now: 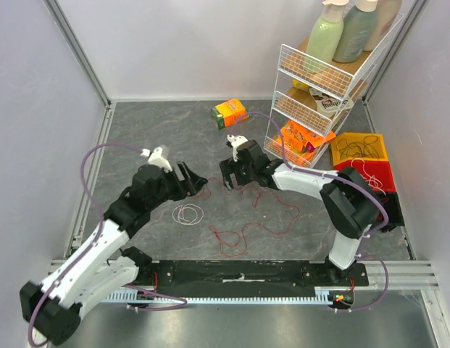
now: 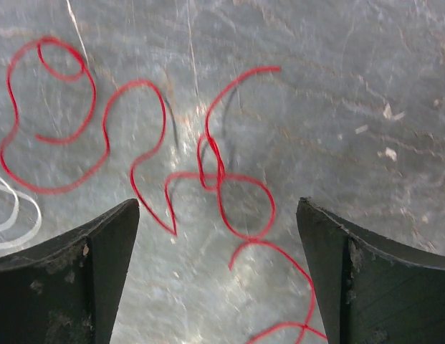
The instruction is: Untangle the cables
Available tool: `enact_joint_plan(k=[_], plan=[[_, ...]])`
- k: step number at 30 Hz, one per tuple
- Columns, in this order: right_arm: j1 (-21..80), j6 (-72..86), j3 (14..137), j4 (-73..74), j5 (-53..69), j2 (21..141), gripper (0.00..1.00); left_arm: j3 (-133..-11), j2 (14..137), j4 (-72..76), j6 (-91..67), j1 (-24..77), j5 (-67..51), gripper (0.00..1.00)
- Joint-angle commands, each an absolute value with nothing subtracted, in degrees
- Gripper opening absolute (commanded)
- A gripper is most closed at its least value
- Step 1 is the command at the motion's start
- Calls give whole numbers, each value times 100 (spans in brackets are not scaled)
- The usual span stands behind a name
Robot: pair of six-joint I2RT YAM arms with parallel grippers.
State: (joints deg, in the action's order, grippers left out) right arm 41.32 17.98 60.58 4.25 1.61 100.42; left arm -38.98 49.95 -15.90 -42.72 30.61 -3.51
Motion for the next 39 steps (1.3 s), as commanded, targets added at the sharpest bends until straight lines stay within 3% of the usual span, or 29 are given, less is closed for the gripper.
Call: enact_joint_plan(k=[1,5,15,21,28,34,39], plan=[[4210,2783,6916,615,-18,10598,98,-3674,3905,-2442,-4192,3032,-26,84],[4280,3917,7171,614,369,11047,95,-3647,3174,-2908,-4307,3032,167,84],[5035,5238,8365,1976,-1554,11908,92,-3657,2839,-3252,-4342,3032,413,85],[5580,4695,9692,3505,-2758,12690,91,-3647,2611,-3296,-4333,3032,413,85],[5765,4131,9756,3885,-3155,12806,88,-3481,2601,-3085,-4386,3041,255,85],[5766,3832,9774,4069,-3032,12771,62,-3498,2602,-3102,-4430,3041,193,84],[5739,3771,9414,3868,-2936,12384,55,-3437,2435,-3129,-4456,3032,211,84]])
